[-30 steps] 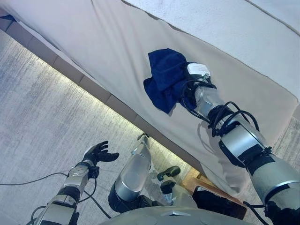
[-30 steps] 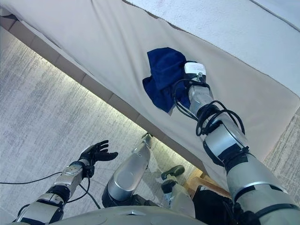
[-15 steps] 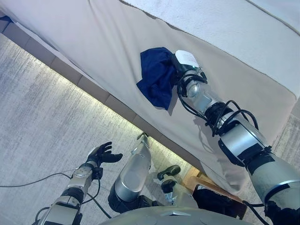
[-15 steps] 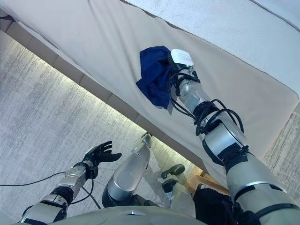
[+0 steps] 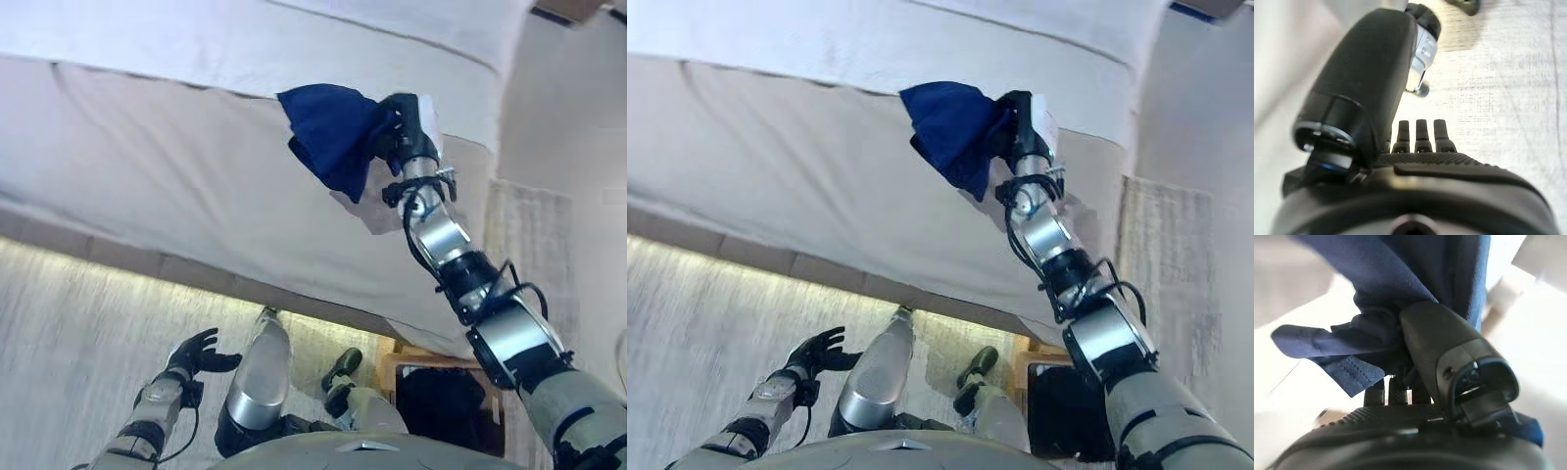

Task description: Pick up the clothes from the bed and place them into the basket

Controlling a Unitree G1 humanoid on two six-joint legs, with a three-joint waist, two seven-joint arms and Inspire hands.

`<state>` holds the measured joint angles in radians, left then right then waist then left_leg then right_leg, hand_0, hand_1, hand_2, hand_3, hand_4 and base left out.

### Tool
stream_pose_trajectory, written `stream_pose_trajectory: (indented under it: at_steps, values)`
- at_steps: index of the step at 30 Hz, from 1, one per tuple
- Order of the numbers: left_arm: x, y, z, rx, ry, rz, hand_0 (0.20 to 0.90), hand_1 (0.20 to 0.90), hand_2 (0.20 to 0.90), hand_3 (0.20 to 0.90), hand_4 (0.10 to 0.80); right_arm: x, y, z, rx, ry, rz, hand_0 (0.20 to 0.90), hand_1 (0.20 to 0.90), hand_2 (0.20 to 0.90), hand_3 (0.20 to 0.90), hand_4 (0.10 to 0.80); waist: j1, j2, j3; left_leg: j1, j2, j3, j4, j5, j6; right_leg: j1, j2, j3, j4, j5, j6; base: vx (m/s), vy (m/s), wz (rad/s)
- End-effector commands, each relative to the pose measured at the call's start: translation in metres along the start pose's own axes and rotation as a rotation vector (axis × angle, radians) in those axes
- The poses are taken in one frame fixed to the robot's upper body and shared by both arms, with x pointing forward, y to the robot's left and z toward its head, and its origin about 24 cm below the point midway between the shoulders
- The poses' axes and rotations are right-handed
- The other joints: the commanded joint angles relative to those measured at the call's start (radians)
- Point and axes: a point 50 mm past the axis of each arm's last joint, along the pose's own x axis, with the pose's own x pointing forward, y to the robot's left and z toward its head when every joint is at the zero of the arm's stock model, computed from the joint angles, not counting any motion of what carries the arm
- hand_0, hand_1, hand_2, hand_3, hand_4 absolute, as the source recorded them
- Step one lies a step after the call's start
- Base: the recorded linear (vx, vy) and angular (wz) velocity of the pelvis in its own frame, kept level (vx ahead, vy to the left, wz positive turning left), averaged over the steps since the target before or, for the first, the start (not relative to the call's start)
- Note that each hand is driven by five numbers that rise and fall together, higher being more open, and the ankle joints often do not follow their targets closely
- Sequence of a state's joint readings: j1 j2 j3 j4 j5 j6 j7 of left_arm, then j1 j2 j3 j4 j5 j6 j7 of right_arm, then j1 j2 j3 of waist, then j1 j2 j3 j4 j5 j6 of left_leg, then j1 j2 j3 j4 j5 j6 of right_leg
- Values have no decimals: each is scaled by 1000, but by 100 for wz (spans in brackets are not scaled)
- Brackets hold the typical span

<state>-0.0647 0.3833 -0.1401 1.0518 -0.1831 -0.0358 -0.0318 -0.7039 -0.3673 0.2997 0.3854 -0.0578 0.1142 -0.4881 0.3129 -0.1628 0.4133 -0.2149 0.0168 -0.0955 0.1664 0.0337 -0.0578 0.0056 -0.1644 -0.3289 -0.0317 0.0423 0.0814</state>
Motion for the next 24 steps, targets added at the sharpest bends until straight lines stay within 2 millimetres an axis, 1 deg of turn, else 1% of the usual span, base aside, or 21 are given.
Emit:
stream_pose_trajectory:
  at_steps: [1, 2, 4, 5, 7, 8, 10, 11, 12, 14, 15, 16, 19, 22, 23, 24]
  values:
    - [-8, -7, -39, 82, 145, -16, 900, 900, 900, 900, 800, 0, -55, 38, 32, -275, -225, 300, 300, 300, 200, 100, -106, 65, -229, 191, 12, 126, -254, -32, 63, 59, 58, 7, 52, -80, 26, 6, -29, -78]
    - [-8, -7, -39, 84, 145, -18, 900, 900, 900, 900, 800, -1, -56, 38, 29, -279, -229, 300, 300, 300, 200, 100, -106, 66, -230, 192, 12, 129, -254, -33, 63, 59, 59, 10, 50, -80, 26, 21, -44, -79]
    - [-7, -11, -38, 92, 155, -32, 900, 900, 900, 900, 800, -7, -72, 37, -6, -302, -254, 300, 300, 300, 200, 100, -156, 73, -256, 230, 17, 181, -254, -52, 62, 69, 63, 42, 26, -69, 21, 41, -40, -73]
    - [-6, -15, -36, 90, 150, -43, 900, 900, 900, 900, 800, -11, -84, 33, -34, -298, -270, 300, 300, 300, 200, 100, -192, 80, -274, 248, 18, 214, -254, -58, 62, 67, 65, 61, 12, -58, 17, 41, -30, -74]
    - [-5, -20, -33, 88, 141, -58, 900, 900, 900, 900, 800, -17, -95, 24, -67, -282, -284, 300, 300, 300, 200, 100, -226, 89, -287, 272, 20, 250, -254, -68, 62, 69, 67, 80, 7, -55, 13, 24, -36, -66]
    - [-5, -20, -33, 89, 141, -59, 900, 900, 900, 900, 800, -17, -96, 23, -68, -281, -284, 300, 300, 300, 200, 100, -224, 89, -287, 273, 20, 251, -254, -69, 62, 70, 67, 81, 7, -55, 13, 31, -38, -57]
    - [-5, -28, -32, 98, 127, -87, 900, 900, 900, 900, 800, -30, -111, 2, -114, -226, -301, 300, 300, 300, 200, 100, -269, 104, -303, 301, 21, 285, -254, -79, 65, 73, 69, 110, 10, -58, 9, 50, -53, -57]
    - [-5, -30, -31, 109, 121, -96, 900, 900, 900, 900, 800, -34, -115, -6, -127, -193, -310, 300, 300, 300, 200, 100, -279, 106, -308, 308, 21, 293, -254, -82, 66, 74, 70, 119, 11, -60, 8, 60, -108, -45]
    - [-5, -35, -31, 135, 117, -119, 900, 900, 900, 900, 800, -48, -121, -29, -160, -117, -304, 300, 300, 300, 200, 100, -309, 114, -314, 325, 21, 312, -254, -87, 69, 74, 73, 139, 18, -64, 7, 40, -86, -37]
    - [-6, -36, -31, 133, 117, -118, 900, 900, 900, 900, 800, -50, -122, -32, -164, -109, -301, 300, 300, 300, 200, 100, -311, 116, -314, 328, 21, 315, -254, -88, 69, 74, 74, 142, 19, -65, 6, 32, -70, -41]
    - [-6, -40, -31, 163, 114, -139, 900, 900, 900, 900, 800, -66, -123, -59, -190, 7, -279, 300, 300, 300, 200, 100, -343, 124, -313, 346, 23, 328, -254, -93, 70, 76, 78, 159, 26, -70, 6, 47, -133, -33]
    - [-7, -42, -32, 172, 115, -147, 900, 900, 900, 900, 800, -76, -121, -75, -216, 64, -255, 300, 300, 300, 200, 100, -360, 131, -315, 353, 24, 338, -254, -94, 73, 74, 80, 171, 27, -69, 4, 57, -168, -20]
    - [-7, -44, -30, 198, 110, -169, 900, 900, 900, 900, 800, -94, -114, -104, -293, 167, -186, 300, 300, 300, 200, 100, -387, 147, -305, 364, 25, 355, -253, -95, 73, 76, 81, 183, 16, -61, 6, 11, -144, -24]
    - [-6, -47, -26, 217, 98, -182, 900, 900, 900, 900, 800, -99, -109, -119, -375, 223, -138, 300, 300, 300, 200, 100, -397, 160, -292, 355, 24, 358, -254, -91, 66, 67, 80, 195, -17, -36, 11, -55, -115, -21]
    - [-6, -48, -25, 220, 93, -184, 900, 900, 900, 900, 800, -100, -108, -122, -389, 233, -129, 300, 300, 300, 200, 100, -398, 163, -289, 352, 23, 357, -254, -90, 64, 63, 79, 196, -25, -29, 12, -132, -133, -19]
    - [-4, -49, -17, 222, 69, -185, 900, 900, 900, 900, 800, -96, -108, -128, -436, 254, -116, 300, 300, 300, 200, 100, -398, 175, -270, 335, 22, 357, -254, -85, 60, 46, 77, 202, -41, -13, 15, -173, -145, -24]
